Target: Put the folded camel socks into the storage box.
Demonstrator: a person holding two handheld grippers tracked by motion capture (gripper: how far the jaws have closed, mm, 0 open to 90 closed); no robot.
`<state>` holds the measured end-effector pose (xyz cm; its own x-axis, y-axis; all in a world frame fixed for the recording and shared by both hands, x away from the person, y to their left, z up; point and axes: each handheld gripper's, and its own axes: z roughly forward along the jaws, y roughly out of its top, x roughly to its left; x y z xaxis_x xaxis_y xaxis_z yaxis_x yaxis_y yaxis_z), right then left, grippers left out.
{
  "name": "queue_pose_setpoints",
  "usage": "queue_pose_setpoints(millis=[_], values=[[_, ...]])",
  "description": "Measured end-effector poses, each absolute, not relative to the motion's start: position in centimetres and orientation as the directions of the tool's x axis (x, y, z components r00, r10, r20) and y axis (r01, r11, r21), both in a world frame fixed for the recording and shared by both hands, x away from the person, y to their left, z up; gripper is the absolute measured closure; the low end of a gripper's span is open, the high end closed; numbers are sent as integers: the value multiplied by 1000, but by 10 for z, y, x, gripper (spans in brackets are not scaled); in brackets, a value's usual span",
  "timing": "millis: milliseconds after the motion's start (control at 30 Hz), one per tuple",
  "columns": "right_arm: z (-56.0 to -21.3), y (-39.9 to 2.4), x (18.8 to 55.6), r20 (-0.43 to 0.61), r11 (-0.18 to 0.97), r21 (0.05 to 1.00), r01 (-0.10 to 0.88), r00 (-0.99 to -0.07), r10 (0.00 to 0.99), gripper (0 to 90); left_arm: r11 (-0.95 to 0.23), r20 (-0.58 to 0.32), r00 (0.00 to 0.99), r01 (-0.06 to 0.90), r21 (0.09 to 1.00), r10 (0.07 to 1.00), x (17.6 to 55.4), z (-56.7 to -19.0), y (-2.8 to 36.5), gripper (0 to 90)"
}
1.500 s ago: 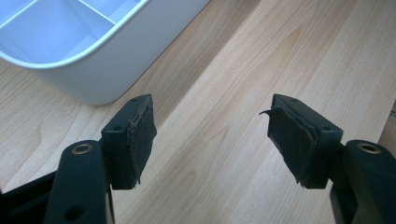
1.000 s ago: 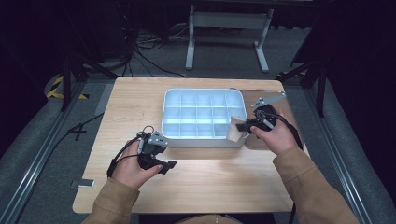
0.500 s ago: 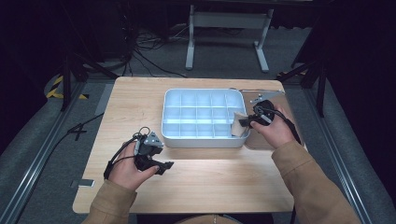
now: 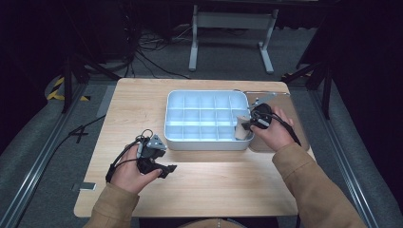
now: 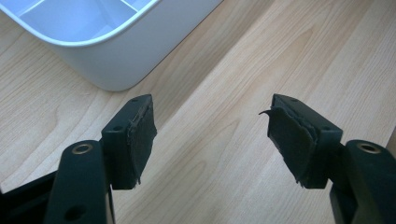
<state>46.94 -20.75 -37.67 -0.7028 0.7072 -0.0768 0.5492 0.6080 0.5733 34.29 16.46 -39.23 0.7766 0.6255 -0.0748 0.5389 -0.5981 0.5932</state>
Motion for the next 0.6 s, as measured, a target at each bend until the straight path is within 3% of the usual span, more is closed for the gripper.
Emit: queue_pose_setpoints(millis=[600], values=[[-395, -187, 473, -145, 708, 424, 564, -730, 668, 727, -596, -81, 777, 541, 593, 625, 343, -394, 165, 325]])
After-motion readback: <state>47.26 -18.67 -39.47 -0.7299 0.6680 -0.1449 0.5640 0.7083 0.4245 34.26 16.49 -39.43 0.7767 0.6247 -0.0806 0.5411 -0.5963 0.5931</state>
